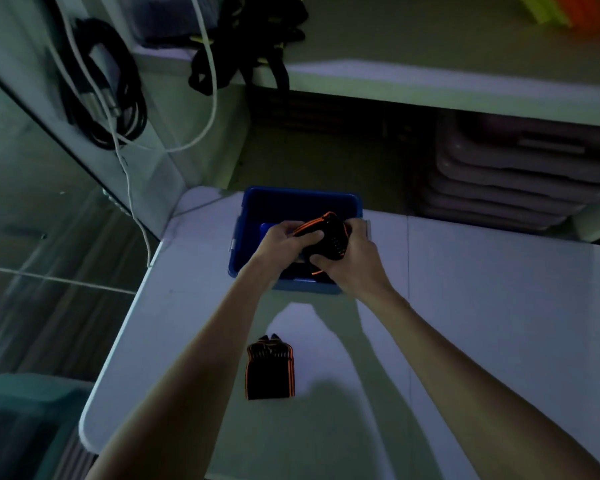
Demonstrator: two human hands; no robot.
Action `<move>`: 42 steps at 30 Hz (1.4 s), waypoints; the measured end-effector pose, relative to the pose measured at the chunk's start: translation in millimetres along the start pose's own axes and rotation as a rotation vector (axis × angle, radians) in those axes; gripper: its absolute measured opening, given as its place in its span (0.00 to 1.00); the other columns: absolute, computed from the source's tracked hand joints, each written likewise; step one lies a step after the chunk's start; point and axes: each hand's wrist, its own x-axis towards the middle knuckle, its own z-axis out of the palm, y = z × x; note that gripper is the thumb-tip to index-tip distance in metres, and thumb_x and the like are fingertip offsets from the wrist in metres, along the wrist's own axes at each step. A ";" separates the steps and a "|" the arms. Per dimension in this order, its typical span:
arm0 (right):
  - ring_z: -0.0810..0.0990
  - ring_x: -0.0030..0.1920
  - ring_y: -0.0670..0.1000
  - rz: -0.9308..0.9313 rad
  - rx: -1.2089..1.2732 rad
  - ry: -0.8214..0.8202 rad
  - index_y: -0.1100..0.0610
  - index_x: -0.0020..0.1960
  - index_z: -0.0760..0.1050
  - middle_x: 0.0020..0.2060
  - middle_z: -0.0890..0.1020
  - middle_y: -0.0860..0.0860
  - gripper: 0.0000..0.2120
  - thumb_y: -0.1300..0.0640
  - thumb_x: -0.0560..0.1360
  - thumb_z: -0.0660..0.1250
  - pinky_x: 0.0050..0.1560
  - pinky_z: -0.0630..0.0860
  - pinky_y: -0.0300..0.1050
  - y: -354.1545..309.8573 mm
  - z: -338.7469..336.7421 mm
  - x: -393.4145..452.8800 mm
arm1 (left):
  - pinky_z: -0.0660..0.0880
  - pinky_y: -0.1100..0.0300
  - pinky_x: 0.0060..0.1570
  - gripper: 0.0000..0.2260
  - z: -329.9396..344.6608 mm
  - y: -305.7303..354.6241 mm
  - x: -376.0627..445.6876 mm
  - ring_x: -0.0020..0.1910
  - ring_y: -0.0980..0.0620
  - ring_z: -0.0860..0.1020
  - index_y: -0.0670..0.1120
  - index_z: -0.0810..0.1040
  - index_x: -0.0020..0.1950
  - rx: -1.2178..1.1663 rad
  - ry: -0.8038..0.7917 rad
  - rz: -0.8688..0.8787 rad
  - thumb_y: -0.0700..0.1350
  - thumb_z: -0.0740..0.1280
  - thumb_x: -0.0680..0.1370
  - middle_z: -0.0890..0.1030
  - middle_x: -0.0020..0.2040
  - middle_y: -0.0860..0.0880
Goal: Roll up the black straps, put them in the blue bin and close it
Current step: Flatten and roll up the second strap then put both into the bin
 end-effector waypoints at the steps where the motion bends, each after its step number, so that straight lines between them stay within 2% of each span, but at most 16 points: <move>1: 0.80 0.50 0.51 0.004 -0.048 0.001 0.55 0.63 0.63 0.50 0.77 0.48 0.32 0.52 0.68 0.77 0.38 0.75 0.32 1.1 4.7 4.5 | 0.81 0.50 0.52 0.21 -0.6 -2.1 9.4 0.51 0.44 0.83 0.41 0.77 0.63 0.018 -0.011 -0.035 0.45 0.76 0.73 0.83 0.55 0.40; 4: 0.78 0.53 0.56 0.016 -0.342 0.006 0.55 0.60 0.63 0.50 0.78 0.52 0.30 0.45 0.67 0.75 0.52 0.76 0.49 9.5 15.7 16.9 | 0.78 0.57 0.43 0.17 1.6 -10.7 33.0 0.45 0.48 0.82 0.41 0.79 0.60 0.112 -0.034 -0.111 0.44 0.75 0.73 0.85 0.52 0.41; 7: 0.75 0.56 0.59 -0.018 -0.694 -0.049 0.58 0.62 0.64 0.52 0.81 0.56 0.30 0.41 0.70 0.69 0.58 0.66 0.54 15.8 22.5 25.9 | 0.79 0.51 0.44 0.10 8.1 -18.3 48.9 0.39 0.47 0.81 0.41 0.80 0.50 0.155 -0.073 -0.183 0.44 0.75 0.72 0.84 0.43 0.42; 9: 0.73 0.60 0.60 -0.036 -0.836 -0.090 0.59 0.65 0.65 0.54 0.81 0.58 0.32 0.39 0.72 0.66 0.61 0.63 0.56 18.1 26.7 31.1 | 0.77 0.51 0.42 0.06 11.4 -21.2 57.1 0.36 0.47 0.80 0.42 0.79 0.47 0.193 -0.100 -0.211 0.43 0.73 0.74 0.82 0.39 0.42; 11: 0.73 0.62 0.60 -0.043 -0.918 -0.132 0.59 0.64 0.68 0.54 0.82 0.57 0.29 0.39 0.73 0.64 0.64 0.60 0.58 18.9 29.0 36.1 | 0.77 0.52 0.43 0.06 12.0 -27.3 66.3 0.37 0.46 0.80 0.43 0.79 0.46 0.261 -0.123 -0.231 0.45 0.72 0.74 0.82 0.40 0.42; 13: 0.73 0.61 0.59 -0.051 -0.953 -0.198 0.57 0.58 0.75 0.51 0.83 0.55 0.22 0.41 0.74 0.63 0.67 0.57 0.60 17.4 26.5 40.7 | 0.78 0.50 0.50 0.09 11.8 -35.8 74.0 0.44 0.44 0.81 0.43 0.79 0.49 0.397 -0.155 -0.237 0.46 0.71 0.72 0.82 0.44 0.42; 16: 0.73 0.59 0.59 -0.131 -0.985 -0.261 0.56 0.49 0.78 0.48 0.83 0.55 0.09 0.53 0.72 0.65 0.68 0.55 0.60 15.8 20.0 46.0 | 0.76 0.52 0.54 0.11 13.6 -45.8 80.5 0.51 0.46 0.78 0.46 0.75 0.54 0.539 -0.186 -0.226 0.45 0.70 0.74 0.80 0.50 0.44; 19: 0.74 0.57 0.59 -0.234 -0.966 -0.110 0.57 0.50 0.79 0.50 0.80 0.55 0.13 0.62 0.65 0.68 0.64 0.58 0.59 25.1 9.3 47.0 | 0.74 0.55 0.52 0.17 15.9 -51.2 85.3 0.52 0.48 0.77 0.48 0.73 0.58 0.555 -0.182 -0.220 0.47 0.74 0.73 0.78 0.53 0.47; 22: 0.72 0.55 0.58 -0.228 -0.771 0.074 0.58 0.53 0.79 0.51 0.76 0.55 0.16 0.65 0.65 0.68 0.55 0.71 0.55 37.7 -5.5 40.2 | 0.74 0.52 0.56 0.24 17.7 -53.2 86.5 0.54 0.48 0.77 0.49 0.72 0.59 0.544 -0.173 -0.211 0.50 0.78 0.69 0.78 0.55 0.48; 25: 0.70 0.56 0.56 -0.201 -0.548 0.068 0.59 0.53 0.78 0.54 0.73 0.54 0.15 0.67 0.68 0.67 0.52 0.78 0.52 46.9 -11.1 29.6 | 0.75 0.51 0.57 0.25 18.7 -52.0 84.9 0.55 0.47 0.77 0.49 0.71 0.60 0.571 -0.177 -0.192 0.50 0.78 0.69 0.78 0.56 0.46; 28: 0.69 0.59 0.53 -0.218 -0.494 0.027 0.58 0.55 0.77 0.55 0.72 0.52 0.13 0.65 0.71 0.66 0.55 0.77 0.51 52.5 -10.6 18.3 | 0.73 0.55 0.51 0.24 19.5 -46.9 79.6 0.53 0.48 0.77 0.47 0.71 0.60 0.645 -0.155 -0.167 0.52 0.77 0.70 0.78 0.55 0.46; 31: 0.69 0.59 0.53 -0.266 -0.486 0.107 0.57 0.56 0.77 0.55 0.73 0.51 0.11 0.62 0.74 0.64 0.56 0.75 0.51 55.2 -9.9 1.9 | 0.72 0.57 0.49 0.24 18.0 -39.8 69.1 0.50 0.50 0.76 0.46 0.71 0.61 0.700 -0.063 -0.119 0.52 0.77 0.71 0.78 0.55 0.47; 34: 0.70 0.58 0.53 -0.358 -0.438 0.125 0.58 0.56 0.77 0.54 0.74 0.52 0.10 0.62 0.75 0.64 0.56 0.75 0.48 55.4 -3.3 -23.0 | 0.73 0.57 0.51 0.28 9.7 -32.7 55.5 0.55 0.46 0.78 0.43 0.71 0.67 0.752 0.070 0.011 0.51 0.76 0.72 0.79 0.59 0.44; 38: 0.73 0.50 0.55 -0.508 -0.413 0.067 0.59 0.53 0.78 0.49 0.76 0.54 0.09 0.66 0.73 0.66 0.48 0.75 0.48 64.0 15.7 -61.3 | 0.72 0.60 0.51 0.21 -3.7 -28.2 16.6 0.56 0.46 0.79 0.46 0.75 0.66 0.652 0.211 0.164 0.48 0.72 0.74 0.79 0.57 0.46; 40: 0.75 0.49 0.55 -0.509 -0.374 -0.070 0.58 0.54 0.77 0.49 0.75 0.53 0.10 0.64 0.74 0.65 0.45 0.76 0.49 67.6 27.6 -75.6 | 0.75 0.56 0.52 0.14 -9.5 -33.0 -13.3 0.54 0.47 0.78 0.47 0.77 0.61 0.563 0.362 0.304 0.46 0.69 0.76 0.78 0.54 0.49; 42: 0.74 0.55 0.53 -0.434 -0.372 -0.288 0.57 0.60 0.74 0.55 0.73 0.51 0.13 0.60 0.77 0.63 0.51 0.76 0.47 69.9 43.0 -82.1 | 0.75 0.55 0.51 0.10 -16.5 -47.2 -45.4 0.54 0.47 0.76 0.47 0.77 0.58 0.523 0.504 0.420 0.43 0.66 0.77 0.76 0.52 0.50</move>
